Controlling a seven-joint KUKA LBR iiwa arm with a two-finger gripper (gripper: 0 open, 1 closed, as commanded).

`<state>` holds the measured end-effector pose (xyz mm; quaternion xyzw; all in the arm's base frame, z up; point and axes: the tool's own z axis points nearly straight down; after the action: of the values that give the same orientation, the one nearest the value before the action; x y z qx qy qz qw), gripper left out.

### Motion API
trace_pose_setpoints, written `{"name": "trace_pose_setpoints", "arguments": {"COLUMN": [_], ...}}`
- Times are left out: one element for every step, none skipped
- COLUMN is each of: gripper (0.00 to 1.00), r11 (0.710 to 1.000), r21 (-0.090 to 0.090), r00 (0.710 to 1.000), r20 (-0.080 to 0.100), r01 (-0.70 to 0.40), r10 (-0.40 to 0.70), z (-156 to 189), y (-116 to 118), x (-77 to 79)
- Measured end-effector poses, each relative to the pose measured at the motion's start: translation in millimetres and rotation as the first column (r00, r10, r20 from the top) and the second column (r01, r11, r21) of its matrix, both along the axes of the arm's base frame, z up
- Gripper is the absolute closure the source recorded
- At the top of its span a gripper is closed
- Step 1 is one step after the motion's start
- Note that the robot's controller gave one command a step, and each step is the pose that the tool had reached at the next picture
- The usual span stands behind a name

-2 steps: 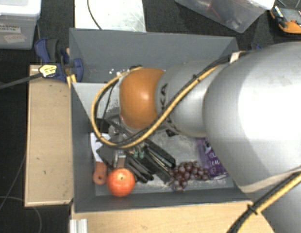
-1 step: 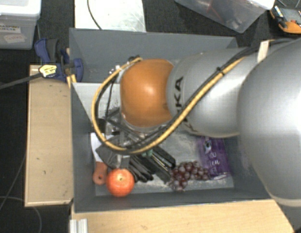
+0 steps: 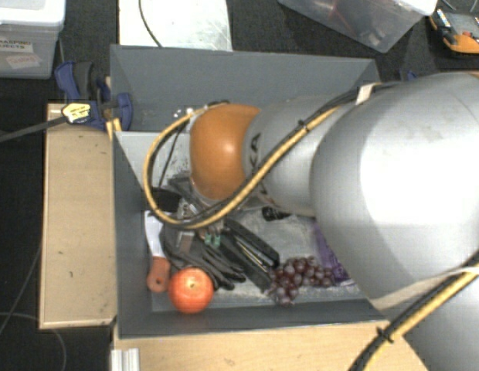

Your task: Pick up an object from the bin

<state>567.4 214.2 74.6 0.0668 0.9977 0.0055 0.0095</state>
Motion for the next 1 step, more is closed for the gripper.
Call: {"name": "trace_pose_setpoints", "arguments": {"gripper": [1.00], "r11": [1.000], "r21": [0.002], "r00": [1.000], "r20": [0.001], "r01": [-0.001], "r10": [0.001], "z": [1.8], "y": [0.3], "x": [0.4]}}
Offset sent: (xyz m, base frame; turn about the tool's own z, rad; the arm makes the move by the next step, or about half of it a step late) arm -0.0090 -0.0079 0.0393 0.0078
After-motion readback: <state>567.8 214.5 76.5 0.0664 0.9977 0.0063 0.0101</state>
